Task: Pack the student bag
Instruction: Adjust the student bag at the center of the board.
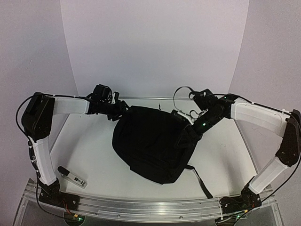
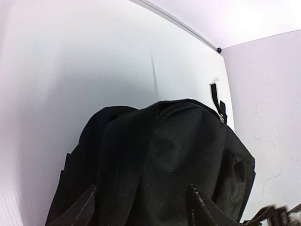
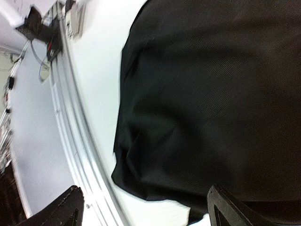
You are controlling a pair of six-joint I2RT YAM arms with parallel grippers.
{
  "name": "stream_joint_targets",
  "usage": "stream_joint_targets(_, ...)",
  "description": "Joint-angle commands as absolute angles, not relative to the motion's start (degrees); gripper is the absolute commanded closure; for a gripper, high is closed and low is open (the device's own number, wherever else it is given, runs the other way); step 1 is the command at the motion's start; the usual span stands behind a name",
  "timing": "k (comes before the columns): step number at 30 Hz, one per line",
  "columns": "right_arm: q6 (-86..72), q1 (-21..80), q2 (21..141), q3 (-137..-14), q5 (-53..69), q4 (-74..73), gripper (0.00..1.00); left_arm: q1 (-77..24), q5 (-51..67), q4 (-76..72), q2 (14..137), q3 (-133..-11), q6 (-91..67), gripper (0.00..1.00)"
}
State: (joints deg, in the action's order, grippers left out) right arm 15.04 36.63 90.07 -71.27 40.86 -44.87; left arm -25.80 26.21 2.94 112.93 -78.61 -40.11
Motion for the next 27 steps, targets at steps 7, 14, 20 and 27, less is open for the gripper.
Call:
stream_joint_targets(7,16.0,28.4,98.7,-90.1,26.3,-44.5,0.08,-26.9,24.3,3.5,85.9,-51.7,-43.1,0.21)
stream_joint_targets(14,15.2,25.5,111.9,-99.7,30.4,-44.6,0.08,-30.3,20.0,1.5,75.8,-38.4,-49.6,0.07)
stream_joint_targets(20,16.0,25.4,116.7,-100.3,32.0,-44.8,0.13,-34.6,17.2,-1.9,75.8,-33.6,-53.2,0.11)
stream_joint_targets(27,19.4,25.3,110.6,-89.9,31.3,-45.1,0.34,-34.8,18.1,-7.0,91.5,-40.7,-53.5,0.60)
